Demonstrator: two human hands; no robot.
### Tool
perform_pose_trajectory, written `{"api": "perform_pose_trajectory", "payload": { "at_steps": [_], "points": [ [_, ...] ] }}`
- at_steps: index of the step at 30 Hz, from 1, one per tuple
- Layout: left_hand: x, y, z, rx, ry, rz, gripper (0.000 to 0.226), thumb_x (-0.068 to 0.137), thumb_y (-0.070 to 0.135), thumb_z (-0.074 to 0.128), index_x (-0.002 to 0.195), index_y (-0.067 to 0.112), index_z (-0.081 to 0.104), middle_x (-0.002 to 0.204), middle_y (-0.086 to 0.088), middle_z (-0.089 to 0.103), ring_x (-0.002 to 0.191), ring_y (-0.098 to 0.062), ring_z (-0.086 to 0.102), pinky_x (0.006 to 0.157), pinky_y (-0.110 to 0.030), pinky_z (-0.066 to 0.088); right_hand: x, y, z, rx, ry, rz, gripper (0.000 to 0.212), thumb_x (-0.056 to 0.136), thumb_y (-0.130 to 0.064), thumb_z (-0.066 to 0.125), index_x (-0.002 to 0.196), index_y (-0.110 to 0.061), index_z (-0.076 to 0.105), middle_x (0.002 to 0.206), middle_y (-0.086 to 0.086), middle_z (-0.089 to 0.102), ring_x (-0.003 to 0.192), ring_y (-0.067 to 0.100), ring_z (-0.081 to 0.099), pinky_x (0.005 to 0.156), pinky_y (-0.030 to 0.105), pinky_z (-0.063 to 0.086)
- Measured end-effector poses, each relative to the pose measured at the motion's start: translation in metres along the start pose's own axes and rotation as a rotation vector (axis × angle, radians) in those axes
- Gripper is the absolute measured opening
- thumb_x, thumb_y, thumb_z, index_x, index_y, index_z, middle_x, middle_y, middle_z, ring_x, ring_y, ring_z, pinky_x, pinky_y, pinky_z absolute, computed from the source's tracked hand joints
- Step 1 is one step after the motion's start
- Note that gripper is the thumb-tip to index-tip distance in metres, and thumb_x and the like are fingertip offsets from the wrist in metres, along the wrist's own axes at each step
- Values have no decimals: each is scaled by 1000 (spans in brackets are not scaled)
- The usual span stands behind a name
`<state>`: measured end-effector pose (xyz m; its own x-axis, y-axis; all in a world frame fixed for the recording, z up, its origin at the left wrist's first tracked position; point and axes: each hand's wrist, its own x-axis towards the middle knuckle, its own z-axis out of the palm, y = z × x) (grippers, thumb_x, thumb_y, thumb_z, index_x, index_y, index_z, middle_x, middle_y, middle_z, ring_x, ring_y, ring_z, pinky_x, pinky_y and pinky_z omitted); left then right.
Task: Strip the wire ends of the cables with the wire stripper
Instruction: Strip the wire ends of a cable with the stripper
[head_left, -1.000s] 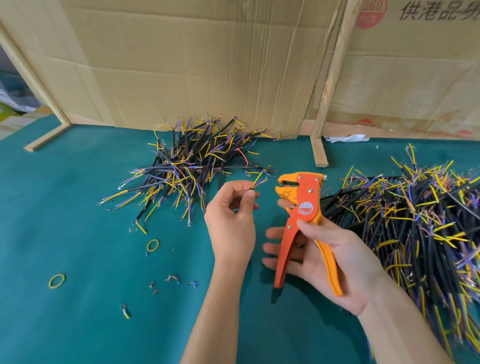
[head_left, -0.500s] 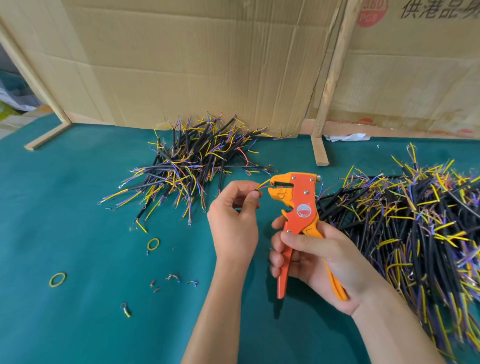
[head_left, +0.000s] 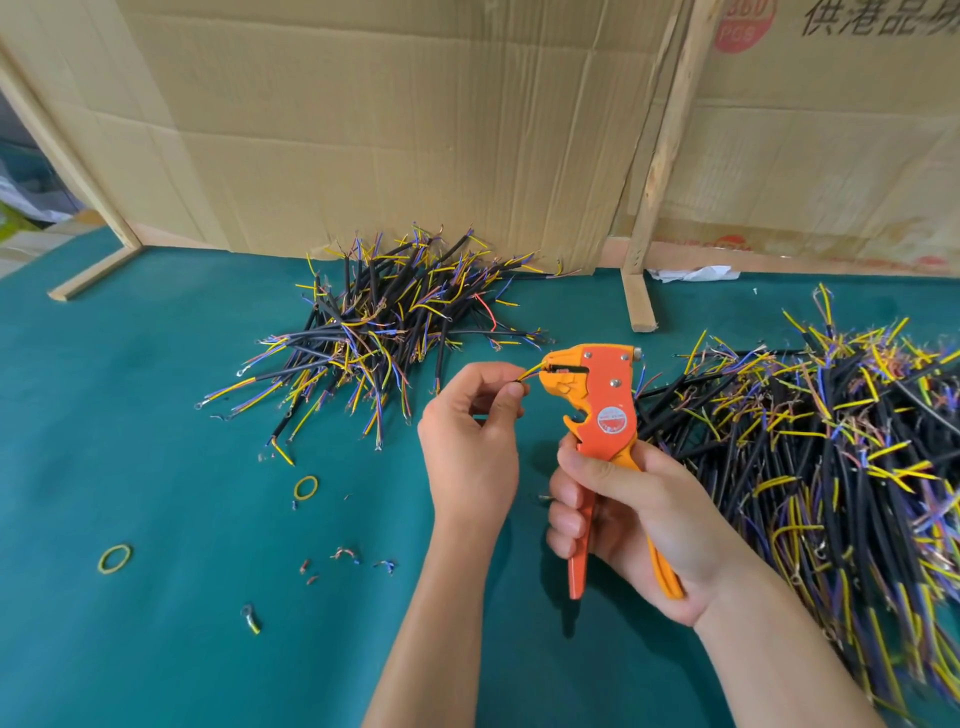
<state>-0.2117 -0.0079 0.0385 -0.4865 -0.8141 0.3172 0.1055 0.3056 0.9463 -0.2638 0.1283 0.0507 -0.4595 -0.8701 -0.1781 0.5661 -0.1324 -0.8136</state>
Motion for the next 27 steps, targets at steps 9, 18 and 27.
{"api": "perform_pose_trajectory", "payload": {
  "at_steps": [9,18,27],
  "points": [
    [-2,1,3,12,-26,0,23,91,1,65,84,22,72,77,8,72,67,-15,66,73,-32,56,2,3,11,-51,152,-43,42,75,-28,85,67,-20,45,56,0,30,38,12,26,35,20,27],
    [3,-2,-1,-13,45,-63,26,96,6,58,84,28,66,74,7,69,64,-11,58,69,-27,51,-4,-7,-8,91,-9,-25,28,75,-12,84,96,-9,66,81,17,57,67,31,58,63,43,55],
    [1,0,-1,82,-35,-14,23,98,7,55,87,25,63,70,9,62,58,-4,47,59,-16,40,-10,-12,-19,-20,-83,58,37,73,-7,81,108,-3,70,94,29,64,76,39,63,73,50,57]
  ]
}}
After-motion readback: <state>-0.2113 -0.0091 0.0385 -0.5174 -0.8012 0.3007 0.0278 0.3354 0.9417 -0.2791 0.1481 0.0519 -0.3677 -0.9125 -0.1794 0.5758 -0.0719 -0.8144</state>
